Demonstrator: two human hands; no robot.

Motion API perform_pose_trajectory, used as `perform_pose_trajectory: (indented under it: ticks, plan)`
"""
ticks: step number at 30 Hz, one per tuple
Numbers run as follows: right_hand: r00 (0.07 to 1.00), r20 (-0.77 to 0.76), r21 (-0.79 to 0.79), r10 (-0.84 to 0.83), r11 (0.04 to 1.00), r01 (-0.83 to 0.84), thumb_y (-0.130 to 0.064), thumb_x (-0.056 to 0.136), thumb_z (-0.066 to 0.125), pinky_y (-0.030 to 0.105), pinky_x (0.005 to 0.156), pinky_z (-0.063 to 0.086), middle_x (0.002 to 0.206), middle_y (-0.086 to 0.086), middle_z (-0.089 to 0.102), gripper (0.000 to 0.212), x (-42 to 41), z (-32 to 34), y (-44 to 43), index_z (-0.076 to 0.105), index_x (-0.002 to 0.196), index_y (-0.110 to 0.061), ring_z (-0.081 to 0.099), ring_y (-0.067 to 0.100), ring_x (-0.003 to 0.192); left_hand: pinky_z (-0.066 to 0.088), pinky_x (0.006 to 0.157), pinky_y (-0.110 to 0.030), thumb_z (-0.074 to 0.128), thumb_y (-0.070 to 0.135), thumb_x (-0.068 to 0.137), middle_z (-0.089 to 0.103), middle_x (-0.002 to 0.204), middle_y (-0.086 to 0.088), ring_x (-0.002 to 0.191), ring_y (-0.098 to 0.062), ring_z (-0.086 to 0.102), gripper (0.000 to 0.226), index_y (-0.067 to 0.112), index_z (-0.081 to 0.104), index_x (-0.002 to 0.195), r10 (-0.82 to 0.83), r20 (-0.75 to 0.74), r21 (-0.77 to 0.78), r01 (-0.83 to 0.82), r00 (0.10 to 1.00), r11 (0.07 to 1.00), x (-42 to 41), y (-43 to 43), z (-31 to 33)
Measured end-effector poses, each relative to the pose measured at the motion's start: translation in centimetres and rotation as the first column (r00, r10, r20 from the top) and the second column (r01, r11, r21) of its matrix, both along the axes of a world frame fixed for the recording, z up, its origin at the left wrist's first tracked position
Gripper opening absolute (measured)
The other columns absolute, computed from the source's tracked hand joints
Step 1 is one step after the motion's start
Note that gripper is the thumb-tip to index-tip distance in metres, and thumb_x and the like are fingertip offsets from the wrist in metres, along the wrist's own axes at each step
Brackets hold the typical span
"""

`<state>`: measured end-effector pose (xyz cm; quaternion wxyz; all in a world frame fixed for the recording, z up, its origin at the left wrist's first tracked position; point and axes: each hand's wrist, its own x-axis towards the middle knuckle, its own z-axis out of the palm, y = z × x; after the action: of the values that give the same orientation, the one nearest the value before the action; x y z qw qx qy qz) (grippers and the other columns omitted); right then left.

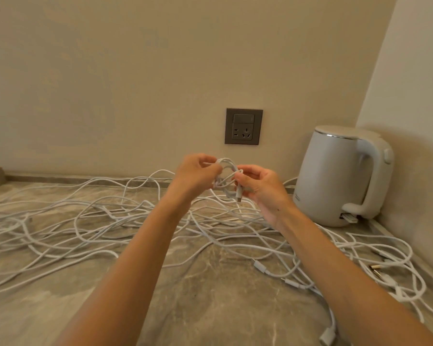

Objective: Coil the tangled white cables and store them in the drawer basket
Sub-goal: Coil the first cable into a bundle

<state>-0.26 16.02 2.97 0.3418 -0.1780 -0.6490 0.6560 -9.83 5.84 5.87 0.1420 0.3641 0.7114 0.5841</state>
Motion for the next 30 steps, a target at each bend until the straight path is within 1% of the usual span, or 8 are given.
perform_pose_trajectory:
  ticks: [3,9,14,16,18,21,26,30]
  plan:
    - [0.999,0.032,0.06,0.035,0.997,-0.037,-0.008,0.087,0.061,0.031,0.076,0.049,0.083,0.006,0.066,0.009,0.0,0.3,-0.8,0.065,0.096,-0.009,0.06,0.014,0.074,0.054,0.084,-0.039,0.061,0.017,0.088,0.069,0.093,-0.01,0.086,-0.023,0.066,0.022,0.006,0.067,0.105,0.073,-0.156,0.03,-0.069,0.985,0.997,0.1,-1.0,0.0]
    - [0.991,0.088,0.066,0.106,0.992,-0.111,-0.013,0.087,0.061,0.024,0.067,0.048,0.075,0.004,0.062,0.006,-0.5,0.9,-3.6,0.065,0.085,-0.01,0.056,0.012,0.069,0.056,0.076,-0.044,0.057,0.003,0.088,0.064,0.077,-0.015,0.066,-0.025,0.061,0.014,-0.006,0.066,0.094,0.091,-0.202,0.04,-0.084,0.975,0.996,-0.4,-4.3,0.1]
    - [0.978,0.097,0.083,0.183,0.978,-0.191,-0.016,0.091,0.058,0.024,0.066,0.047,0.065,-0.005,0.063,0.013,-1.8,1.2,-8.6,0.066,0.081,-0.012,0.056,0.009,0.065,0.056,0.066,-0.032,0.058,0.004,0.088,0.062,0.074,-0.012,0.063,-0.019,0.059,0.011,-0.002,0.065,0.094,0.175,-0.159,0.048,-0.17,0.972,0.984,-0.7,-9.6,0.5]
    - [0.967,0.105,0.078,0.231,0.968,-0.239,-0.015,0.091,0.058,0.024,0.064,0.047,0.066,-0.004,0.063,0.013,-2.5,1.1,-11.4,0.065,0.08,-0.014,0.057,0.009,0.064,0.055,0.065,-0.029,0.058,0.005,0.088,0.063,0.078,-0.012,0.066,-0.019,0.06,0.011,0.0,0.064,0.095,0.21,-0.135,0.035,-0.207,0.968,0.978,-1.0,-12.8,0.4]
    - [0.954,0.112,0.075,0.276,0.956,-0.285,-0.014,0.09,0.06,0.02,0.058,0.046,0.068,-0.004,0.063,0.01,-3.2,1.0,-13.9,0.064,0.081,-0.015,0.057,0.006,0.061,0.053,0.057,-0.021,0.057,0.002,0.087,0.063,0.076,-0.011,0.061,-0.015,0.058,0.011,0.001,0.064,0.096,0.231,-0.11,0.015,-0.231,0.967,0.973,-1.3,-15.7,0.1]
    - [0.903,0.173,0.079,0.393,0.908,-0.411,-0.014,0.089,0.062,0.021,0.057,0.048,0.07,-0.003,0.064,0.008,-4.7,0.6,-19.7,0.062,0.081,-0.015,0.058,0.007,0.062,0.049,0.049,-0.015,0.059,-0.002,0.084,0.061,0.069,-0.006,0.053,-0.008,0.055,0.012,0.001,0.065,0.094,0.322,-0.087,0.015,-0.322,0.943,0.947,-1.5,-22.4,-0.6]
    - [0.788,0.245,0.088,0.565,0.796,-0.598,-0.014,0.089,0.062,0.021,0.059,0.05,0.078,0.004,0.065,0.005,-6.8,-0.6,-30.0,0.063,0.086,-0.01,0.06,0.012,0.068,0.049,0.053,-0.014,0.06,-0.001,0.083,0.063,0.078,-0.008,0.063,-0.01,0.057,0.014,0.004,0.065,0.095,0.506,-0.075,-0.001,-0.507,0.859,0.862,-1.0,-33.7,-2.4]
    - [0.695,0.301,0.062,0.653,0.714,-0.697,-0.017,0.088,0.063,0.022,0.062,0.051,0.086,0.009,0.066,0.023,-7.8,-2.4,-37.5,0.064,0.103,0.001,0.06,0.015,0.073,0.048,0.055,-0.015,0.06,0.0,0.083,0.062,0.076,-0.004,0.062,-0.009,0.055,0.012,0.008,0.066,0.091,0.606,-0.011,-0.035,-0.606,0.795,0.795,-0.6,-41.6,-4.5]
